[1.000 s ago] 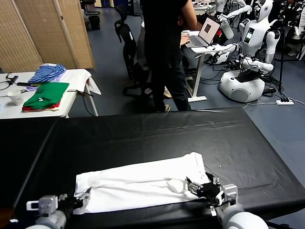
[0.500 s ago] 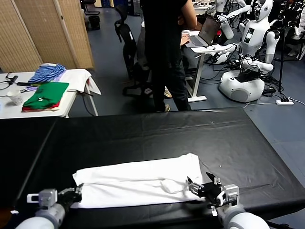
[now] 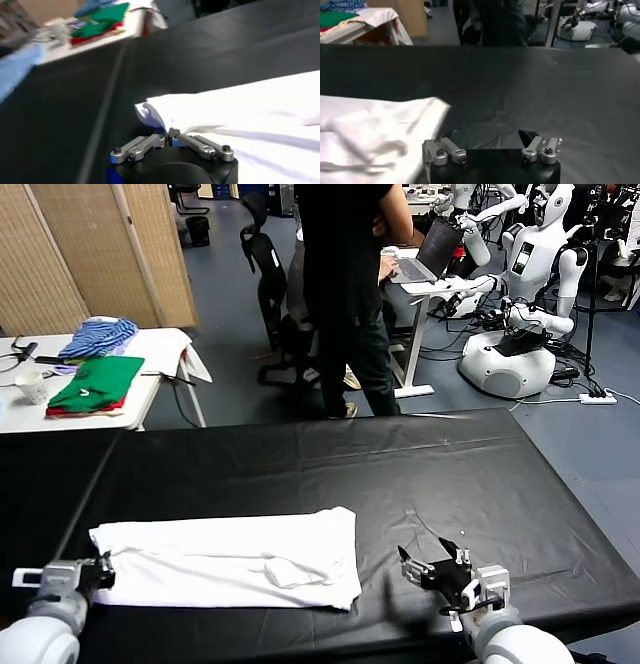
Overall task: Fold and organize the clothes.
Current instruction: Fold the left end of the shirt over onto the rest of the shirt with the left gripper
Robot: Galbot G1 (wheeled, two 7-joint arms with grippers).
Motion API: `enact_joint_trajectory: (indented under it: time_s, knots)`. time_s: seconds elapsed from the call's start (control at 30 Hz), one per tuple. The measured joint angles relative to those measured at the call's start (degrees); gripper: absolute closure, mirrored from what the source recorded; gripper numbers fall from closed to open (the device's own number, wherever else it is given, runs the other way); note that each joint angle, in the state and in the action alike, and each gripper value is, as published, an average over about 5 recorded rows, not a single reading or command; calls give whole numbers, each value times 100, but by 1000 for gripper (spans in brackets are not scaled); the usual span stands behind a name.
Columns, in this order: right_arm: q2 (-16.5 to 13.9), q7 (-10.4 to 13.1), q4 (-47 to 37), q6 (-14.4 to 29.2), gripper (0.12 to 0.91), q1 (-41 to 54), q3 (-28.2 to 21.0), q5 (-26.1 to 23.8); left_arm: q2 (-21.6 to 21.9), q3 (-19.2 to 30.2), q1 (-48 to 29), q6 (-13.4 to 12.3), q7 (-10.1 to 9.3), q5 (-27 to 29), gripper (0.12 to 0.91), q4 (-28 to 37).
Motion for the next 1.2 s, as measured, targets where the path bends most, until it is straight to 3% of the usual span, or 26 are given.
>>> enact_joint_trajectory:
  time_s: [0.2,0.33,0.53,0.87,1.2]
  knots:
    - [108,19,14,0,118,-125,56,-24,80,286,-102,-3,304,-553,856,-631]
    - [176,31,14,0,118,-164,91,-95,200,598,-242,-53,318,-1053,856,-762]
    - [360,38,29,0,118,-296,143,-283,325,1242,-563,-384,288,-1606,856,-795]
    - [603,37,-29,0,118,-429,196,-412,174,2590,-1338,-481,152,-1566,856,-530]
    - [675,39,-146,0,118,-359,109,-418,33,3396,-1684,-470,72,-1355,856,-252]
